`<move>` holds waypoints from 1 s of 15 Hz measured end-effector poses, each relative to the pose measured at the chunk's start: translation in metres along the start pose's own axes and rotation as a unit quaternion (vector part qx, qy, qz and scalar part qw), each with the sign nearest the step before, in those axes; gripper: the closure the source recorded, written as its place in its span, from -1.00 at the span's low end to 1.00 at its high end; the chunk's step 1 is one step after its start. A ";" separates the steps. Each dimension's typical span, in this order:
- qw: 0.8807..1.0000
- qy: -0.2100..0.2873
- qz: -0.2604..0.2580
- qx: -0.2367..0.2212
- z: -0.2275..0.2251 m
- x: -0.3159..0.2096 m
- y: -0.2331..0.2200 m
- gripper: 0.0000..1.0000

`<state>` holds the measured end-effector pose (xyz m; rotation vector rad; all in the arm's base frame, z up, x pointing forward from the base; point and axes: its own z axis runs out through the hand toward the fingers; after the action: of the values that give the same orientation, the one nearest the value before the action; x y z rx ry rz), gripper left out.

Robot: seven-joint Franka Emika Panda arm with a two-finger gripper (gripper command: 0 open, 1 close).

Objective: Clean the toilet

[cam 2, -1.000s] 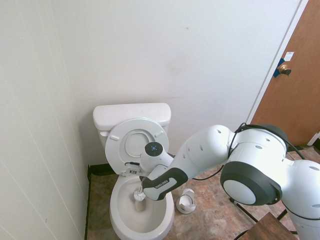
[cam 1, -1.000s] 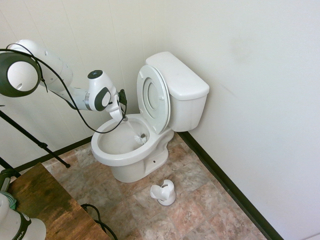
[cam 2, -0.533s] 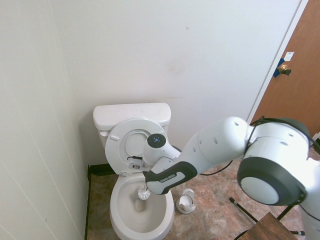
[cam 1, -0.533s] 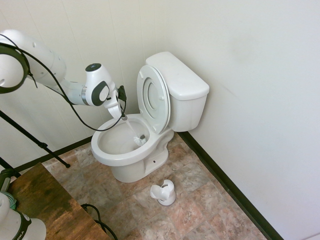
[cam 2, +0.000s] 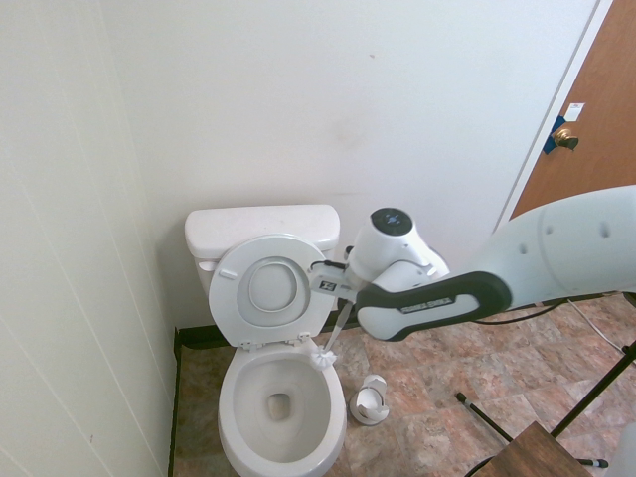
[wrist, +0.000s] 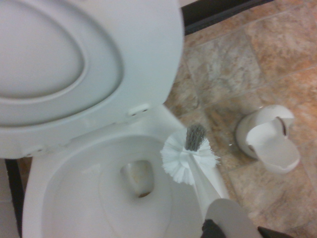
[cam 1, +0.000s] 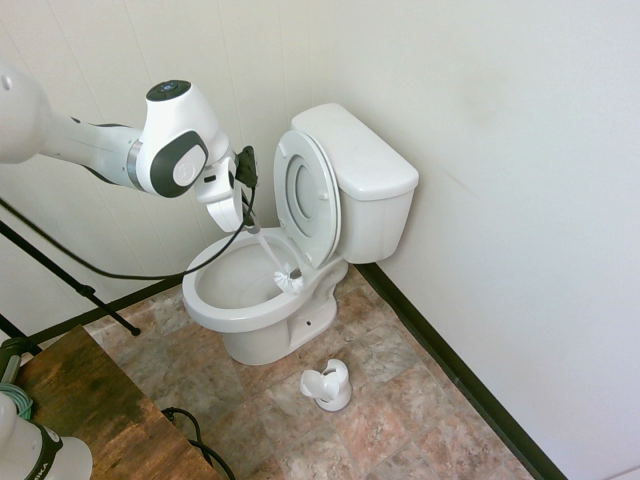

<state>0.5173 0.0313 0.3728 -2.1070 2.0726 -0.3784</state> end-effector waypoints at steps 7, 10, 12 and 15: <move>0.996 0.041 0.035 -0.067 0.067 0.097 0.007 1.00; 0.994 0.053 0.036 -0.090 0.118 0.108 -0.012 1.00; 0.992 0.051 0.040 -0.106 0.151 0.118 -0.021 1.00; 0.990 0.038 0.039 -0.134 0.196 0.125 -0.016 1.00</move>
<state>0.5903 -0.1052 0.1983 -2.1746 2.3588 -0.1817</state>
